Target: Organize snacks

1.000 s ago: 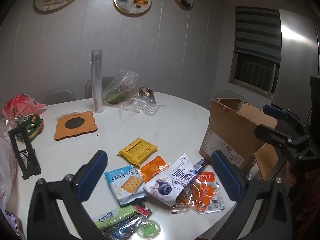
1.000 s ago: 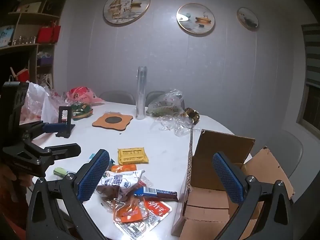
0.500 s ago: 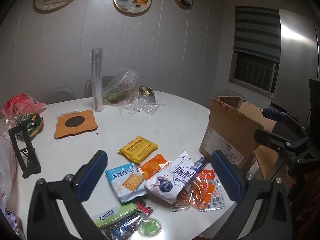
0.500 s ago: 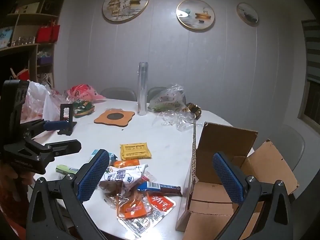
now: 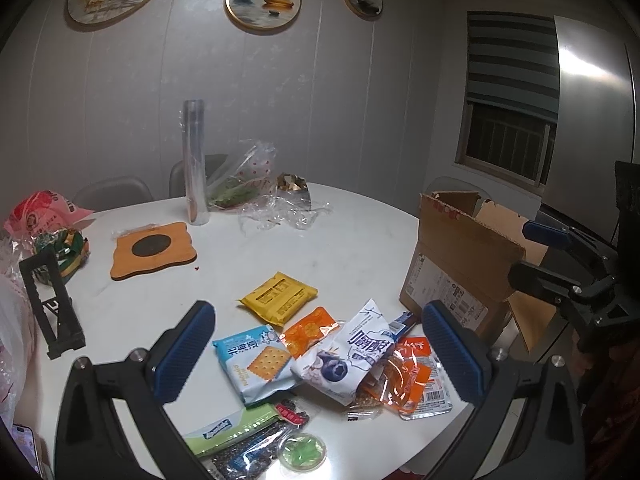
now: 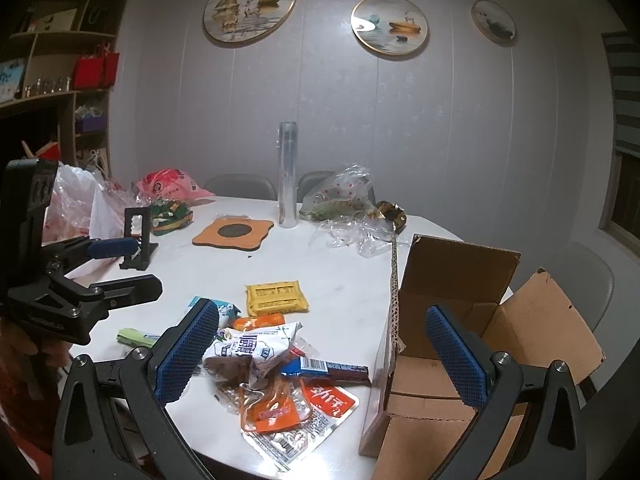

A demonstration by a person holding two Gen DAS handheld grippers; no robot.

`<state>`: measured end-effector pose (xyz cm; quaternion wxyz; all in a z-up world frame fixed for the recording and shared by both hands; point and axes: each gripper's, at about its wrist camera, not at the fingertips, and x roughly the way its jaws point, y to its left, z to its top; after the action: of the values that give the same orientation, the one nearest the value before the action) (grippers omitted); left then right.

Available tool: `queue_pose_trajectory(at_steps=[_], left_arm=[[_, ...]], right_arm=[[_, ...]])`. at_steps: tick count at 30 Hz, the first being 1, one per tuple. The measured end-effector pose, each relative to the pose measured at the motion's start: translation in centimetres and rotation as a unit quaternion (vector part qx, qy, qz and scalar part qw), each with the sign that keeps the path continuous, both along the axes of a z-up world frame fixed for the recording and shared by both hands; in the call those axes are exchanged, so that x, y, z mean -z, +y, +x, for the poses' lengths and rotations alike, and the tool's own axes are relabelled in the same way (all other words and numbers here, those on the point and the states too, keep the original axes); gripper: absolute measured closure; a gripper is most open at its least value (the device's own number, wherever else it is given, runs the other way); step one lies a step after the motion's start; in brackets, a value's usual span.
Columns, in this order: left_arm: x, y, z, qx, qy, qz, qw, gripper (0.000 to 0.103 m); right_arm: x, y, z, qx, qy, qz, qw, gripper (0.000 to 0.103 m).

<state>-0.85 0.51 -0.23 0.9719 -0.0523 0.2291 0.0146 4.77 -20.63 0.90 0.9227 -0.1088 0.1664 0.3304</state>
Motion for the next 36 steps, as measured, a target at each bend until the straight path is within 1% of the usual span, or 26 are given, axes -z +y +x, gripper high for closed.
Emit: queue_pose_trajectory(at_steps=[6,16,22,33,36], left_arm=[[-0.2,0.0,-0.2,0.0,0.0,0.003,1.0,0.001],[-0.3,0.1,-0.2,-0.003,0.0,0.005,1.0,0.001],[-0.3,0.0,-0.1,-0.001,0.0,0.008,1.0,0.001],[-0.3,0.1,-0.1,0.002,-0.003,0.008,1.0,0.001],[-0.5,0.6,-0.1,0.009,-0.006,0.004,0.9999,0.001]], right_arm=[[-0.2,0.1,-0.6,0.001,-0.004,0.003,1.0,0.0],[-0.4,0.3,-0.6,-0.001,0.006,0.008,1.0,0.0],[-0.1,0.5,-0.7,-0.002,0.012,0.002,1.0,0.0],[-0.2,0.6,-0.9,0.017,0.009,-0.004,1.0,0.0],[-0.3,1.0,-1.3,0.021,-0.004,-0.011,1.0,0.0]])
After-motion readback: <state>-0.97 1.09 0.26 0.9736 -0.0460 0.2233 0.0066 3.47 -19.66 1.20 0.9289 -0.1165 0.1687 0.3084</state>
